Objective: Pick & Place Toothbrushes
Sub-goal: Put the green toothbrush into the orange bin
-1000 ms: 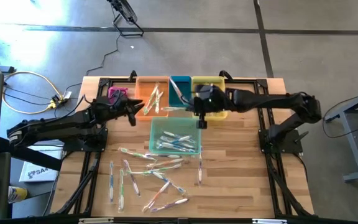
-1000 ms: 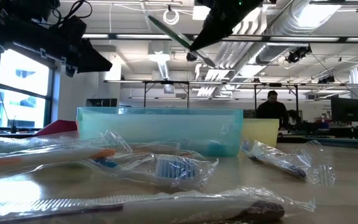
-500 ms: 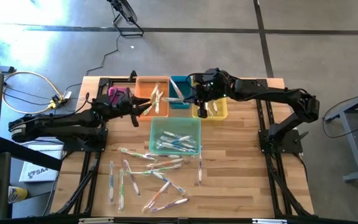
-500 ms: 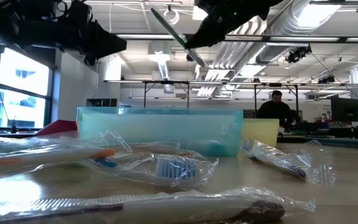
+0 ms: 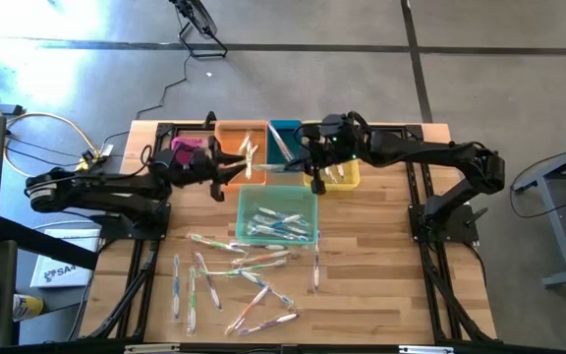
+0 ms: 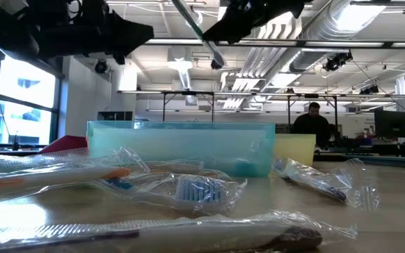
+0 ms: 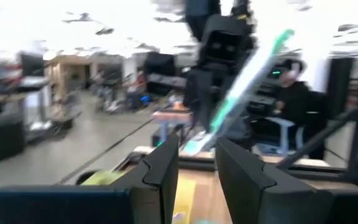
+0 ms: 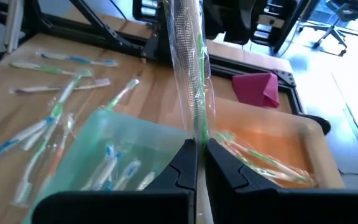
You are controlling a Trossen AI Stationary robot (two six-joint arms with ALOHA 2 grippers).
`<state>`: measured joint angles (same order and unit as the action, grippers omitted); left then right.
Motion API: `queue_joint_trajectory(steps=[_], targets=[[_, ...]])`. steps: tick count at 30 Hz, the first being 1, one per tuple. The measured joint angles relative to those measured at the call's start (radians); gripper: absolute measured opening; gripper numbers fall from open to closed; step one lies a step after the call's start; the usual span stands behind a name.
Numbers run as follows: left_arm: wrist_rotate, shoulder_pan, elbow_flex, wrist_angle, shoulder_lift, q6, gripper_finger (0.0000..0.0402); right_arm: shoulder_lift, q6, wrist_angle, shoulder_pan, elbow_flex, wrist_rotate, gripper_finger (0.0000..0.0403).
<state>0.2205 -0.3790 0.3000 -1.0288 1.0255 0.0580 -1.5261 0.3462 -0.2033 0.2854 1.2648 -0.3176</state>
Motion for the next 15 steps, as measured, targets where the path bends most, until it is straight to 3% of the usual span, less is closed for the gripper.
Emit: queue_joint_trajectory(steps=[8, 15], targets=[[0.061, 0.0, 0.008, -0.078, 0.05, -0.035, 0.0104, 0.0, -0.038, 0.034, -0.031, 0.0, 0.005, 0.0004], [0.089, 0.067, 0.103, -0.067, 0.127, -0.11, 0.0104, 0.0, -0.062, 0.043, -0.044, 0.0, 0.135, 0.0004]])
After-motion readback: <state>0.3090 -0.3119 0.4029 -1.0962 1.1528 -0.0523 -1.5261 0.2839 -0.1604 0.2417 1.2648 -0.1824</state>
